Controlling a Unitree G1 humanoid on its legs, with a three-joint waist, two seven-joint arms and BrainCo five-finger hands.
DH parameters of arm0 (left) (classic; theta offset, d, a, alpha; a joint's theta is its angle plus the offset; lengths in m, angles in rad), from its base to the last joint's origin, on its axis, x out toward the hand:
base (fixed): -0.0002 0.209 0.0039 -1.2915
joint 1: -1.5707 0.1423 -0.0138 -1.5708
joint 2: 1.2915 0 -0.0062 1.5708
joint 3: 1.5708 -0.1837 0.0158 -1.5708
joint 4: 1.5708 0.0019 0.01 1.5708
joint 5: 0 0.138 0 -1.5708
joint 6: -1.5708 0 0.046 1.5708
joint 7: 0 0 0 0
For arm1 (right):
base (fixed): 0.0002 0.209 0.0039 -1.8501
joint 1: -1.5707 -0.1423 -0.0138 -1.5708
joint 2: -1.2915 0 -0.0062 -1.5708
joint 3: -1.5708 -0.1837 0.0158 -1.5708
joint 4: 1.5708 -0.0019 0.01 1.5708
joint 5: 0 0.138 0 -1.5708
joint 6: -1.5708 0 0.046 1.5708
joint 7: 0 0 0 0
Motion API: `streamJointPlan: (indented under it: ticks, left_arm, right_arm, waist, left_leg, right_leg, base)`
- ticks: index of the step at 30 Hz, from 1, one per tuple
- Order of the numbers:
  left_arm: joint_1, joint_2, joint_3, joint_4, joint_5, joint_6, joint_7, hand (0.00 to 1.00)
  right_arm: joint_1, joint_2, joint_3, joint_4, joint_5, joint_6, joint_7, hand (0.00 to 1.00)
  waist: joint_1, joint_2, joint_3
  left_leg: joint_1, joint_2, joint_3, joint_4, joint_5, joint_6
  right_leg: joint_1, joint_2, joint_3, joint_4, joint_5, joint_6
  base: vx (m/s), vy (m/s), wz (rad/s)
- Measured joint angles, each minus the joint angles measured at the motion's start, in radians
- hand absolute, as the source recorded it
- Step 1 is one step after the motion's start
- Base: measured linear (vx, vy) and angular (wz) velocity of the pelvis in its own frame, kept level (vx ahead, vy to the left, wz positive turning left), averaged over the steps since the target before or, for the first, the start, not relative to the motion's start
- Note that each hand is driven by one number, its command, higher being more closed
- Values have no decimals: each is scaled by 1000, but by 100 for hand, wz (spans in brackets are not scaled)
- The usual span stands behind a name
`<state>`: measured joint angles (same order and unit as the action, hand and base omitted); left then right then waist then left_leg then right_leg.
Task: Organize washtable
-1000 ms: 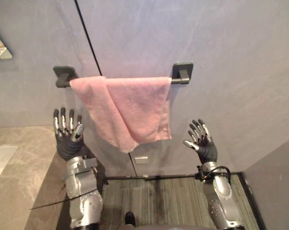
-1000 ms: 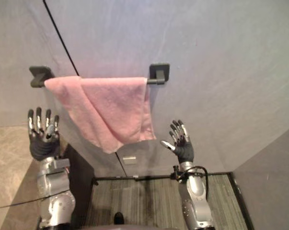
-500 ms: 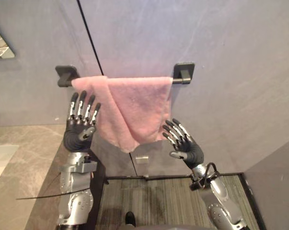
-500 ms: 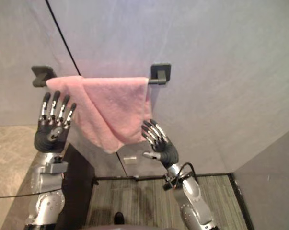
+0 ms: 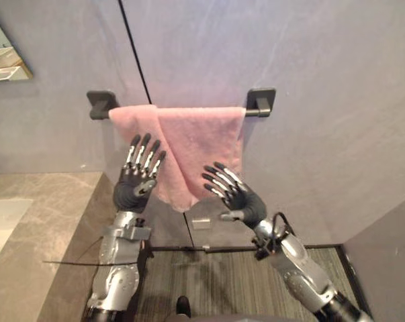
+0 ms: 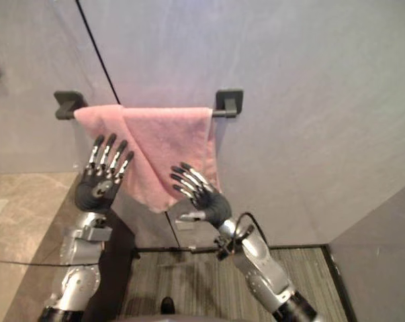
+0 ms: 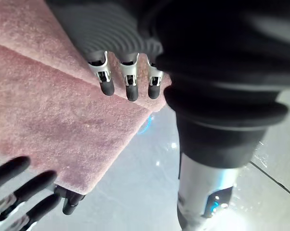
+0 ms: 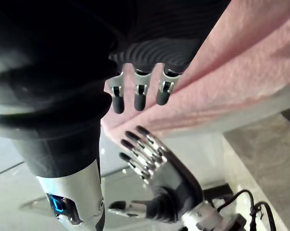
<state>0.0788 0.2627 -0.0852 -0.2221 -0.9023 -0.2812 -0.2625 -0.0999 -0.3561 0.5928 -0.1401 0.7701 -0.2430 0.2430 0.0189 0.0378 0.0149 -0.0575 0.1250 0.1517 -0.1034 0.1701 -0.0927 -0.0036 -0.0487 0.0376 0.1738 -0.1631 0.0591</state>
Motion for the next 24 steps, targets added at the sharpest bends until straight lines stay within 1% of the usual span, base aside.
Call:
streamJointPlan:
  ticks: [5,8,11,12,16,17,19,21,23,24]
  left_arm:
    - [-29,7,-7,8,-10,1,-2,0]
    - [-48,3,-44,51,-21,10,-11,0]
    - [-69,-13,-61,74,-28,16,-16,0]
    - [-72,-15,-61,74,-28,16,-16,0]
    - [-92,-16,-65,81,-29,16,-16,0]
    - [-119,-16,-67,107,-29,16,-16,0]
    - [-133,-16,-67,128,-29,16,-16,0]
    - [-137,-15,-67,149,-29,17,-16,0]
    - [-140,-15,-68,153,-29,17,-16,0]
    - [-142,-15,-68,153,-29,18,-16,0]
  right_arm:
    - [-45,44,17,61,27,7,5,0]
    - [-77,63,44,147,106,14,40,0]
    - [-108,105,57,234,170,33,46,0]
    - [-115,117,57,244,174,35,47,0]
    - [-154,121,91,283,193,39,63,0]
    - [-162,122,93,302,192,55,65,0]
    - [-173,122,94,326,187,60,64,0]
    - [-189,121,93,350,160,66,64,0]
    - [-203,121,93,367,156,68,63,0]
    - [-212,120,90,375,139,68,60,0]
  waist:
    - [7,2,-1]
    - [19,4,-2]
    - [23,8,-4]
    - [24,9,-4]
    - [23,9,-4]
    - [24,9,-4]
    - [26,9,-4]
    - [30,9,-4]
    - [34,9,-4]
    - [44,9,-4]
  left_leg:
    - [-6,-5,-10,0,4,6]
    - [-6,-4,-12,0,5,6]
    - [-9,-4,-16,0,9,10]
    - [-9,-5,-17,0,10,10]
    - [-17,-4,-32,0,13,7]
    - [-27,-3,-49,0,15,4]
    - [-33,-3,-58,0,16,5]
    - [-36,-4,-65,0,16,5]
    - [-38,-4,-65,0,16,5]
    - [-39,-4,-65,0,16,5]
  right_leg:
    - [0,-4,-9,-1,0,0]
    - [0,-3,-10,0,0,0]
    - [0,-3,-15,-1,0,0]
    - [0,-3,-16,-1,0,0]
    - [2,-8,-30,-2,0,0]
    - [1,-7,-41,-2,0,0]
    - [1,-5,-50,-2,0,0]
    - [3,-6,-58,-1,0,0]
    - [3,-7,-59,-1,0,0]
    - [3,-7,-59,-1,0,0]
  base:
    - [5,2,6]
    - [0,0,0]
    - [2,-5,3]
    - [7,-7,4]
    - [3,-4,12]
    - [-10,2,28]
    - [-10,-6,21]
    - [2,-4,11]
    - [3,0,2]
    - [0,0,0]
